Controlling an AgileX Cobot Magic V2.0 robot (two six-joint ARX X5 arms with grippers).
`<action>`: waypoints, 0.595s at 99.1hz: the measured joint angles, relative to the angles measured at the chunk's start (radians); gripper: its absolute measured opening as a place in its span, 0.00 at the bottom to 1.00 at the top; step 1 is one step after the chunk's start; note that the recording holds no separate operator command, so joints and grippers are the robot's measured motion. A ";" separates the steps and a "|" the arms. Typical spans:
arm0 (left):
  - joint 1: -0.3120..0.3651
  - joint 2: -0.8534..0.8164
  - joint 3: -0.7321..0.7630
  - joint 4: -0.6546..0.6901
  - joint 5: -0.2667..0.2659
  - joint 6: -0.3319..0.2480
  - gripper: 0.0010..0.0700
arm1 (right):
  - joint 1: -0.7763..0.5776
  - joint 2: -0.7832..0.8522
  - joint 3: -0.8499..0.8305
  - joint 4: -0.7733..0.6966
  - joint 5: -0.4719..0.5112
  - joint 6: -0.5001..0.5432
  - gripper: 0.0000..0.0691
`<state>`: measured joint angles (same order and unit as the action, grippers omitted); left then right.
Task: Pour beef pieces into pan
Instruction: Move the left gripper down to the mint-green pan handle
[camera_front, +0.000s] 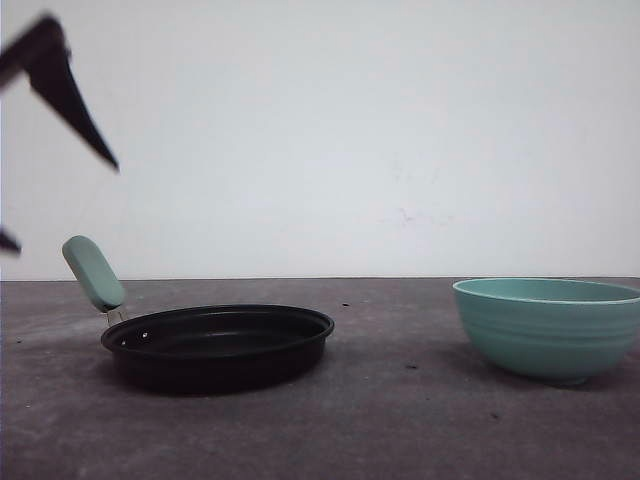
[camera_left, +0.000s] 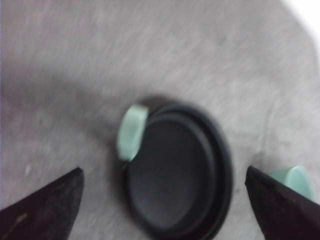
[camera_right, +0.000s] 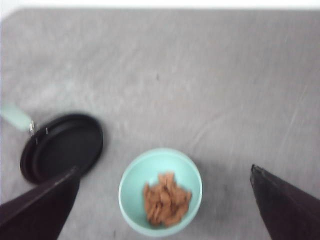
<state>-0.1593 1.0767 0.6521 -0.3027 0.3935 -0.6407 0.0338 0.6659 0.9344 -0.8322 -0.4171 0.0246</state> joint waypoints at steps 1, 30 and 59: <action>-0.003 0.006 -0.002 0.000 0.000 0.000 0.90 | 0.000 0.000 0.000 -0.003 0.000 -0.002 0.99; -0.077 0.161 -0.008 0.142 -0.035 -0.006 0.90 | 0.000 -0.029 -0.091 -0.031 0.000 -0.048 0.99; -0.097 0.268 -0.008 0.164 -0.158 -0.045 0.90 | 0.000 -0.101 -0.193 -0.057 -0.001 -0.055 0.98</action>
<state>-0.2558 1.3449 0.6437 -0.1383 0.2352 -0.6853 0.0338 0.5644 0.7418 -0.8890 -0.4179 -0.0303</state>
